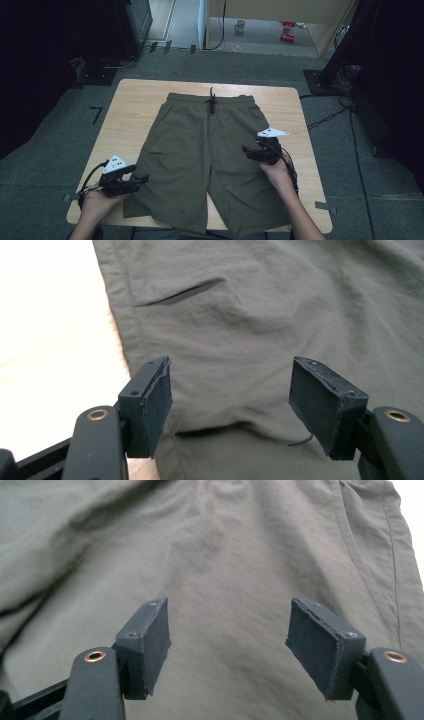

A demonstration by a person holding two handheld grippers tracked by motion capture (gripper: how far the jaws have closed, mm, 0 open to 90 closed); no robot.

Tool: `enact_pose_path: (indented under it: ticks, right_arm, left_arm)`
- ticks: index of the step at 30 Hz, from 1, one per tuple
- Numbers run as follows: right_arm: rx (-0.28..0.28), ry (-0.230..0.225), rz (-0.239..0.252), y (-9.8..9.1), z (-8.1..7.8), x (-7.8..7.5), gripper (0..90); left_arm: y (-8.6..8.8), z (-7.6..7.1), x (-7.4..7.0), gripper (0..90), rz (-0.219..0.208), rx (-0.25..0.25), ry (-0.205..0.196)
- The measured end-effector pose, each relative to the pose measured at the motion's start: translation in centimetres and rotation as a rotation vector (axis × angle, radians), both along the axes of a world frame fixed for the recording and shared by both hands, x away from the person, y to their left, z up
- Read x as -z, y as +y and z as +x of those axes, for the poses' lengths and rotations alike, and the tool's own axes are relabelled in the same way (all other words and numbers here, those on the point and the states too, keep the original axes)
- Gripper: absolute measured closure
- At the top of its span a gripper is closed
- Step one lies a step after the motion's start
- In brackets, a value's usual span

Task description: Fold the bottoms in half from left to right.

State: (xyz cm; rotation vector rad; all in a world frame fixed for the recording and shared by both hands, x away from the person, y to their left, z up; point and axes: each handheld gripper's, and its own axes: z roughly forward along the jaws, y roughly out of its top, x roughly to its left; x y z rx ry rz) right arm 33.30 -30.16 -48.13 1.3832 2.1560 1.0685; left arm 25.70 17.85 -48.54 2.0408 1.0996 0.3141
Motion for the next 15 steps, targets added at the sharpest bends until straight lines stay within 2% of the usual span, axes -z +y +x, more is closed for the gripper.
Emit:
enact_pose_path:
  ticks: [7, 15]
  right_arm:
    - [-0.014, -0.01, -0.002, 1.1, 0.9, -0.8, 29.9]
    - [-0.025, -0.01, 0.002, 2.2, 1.8, -1.2, 27.7]
  left_arm:
    - [0.5, -0.6, 0.2, 33.7, 0.021, -0.01, 0.011]
    - [1.2, -1.2, 0.8, 33.8, 0.015, -0.036, 0.041]
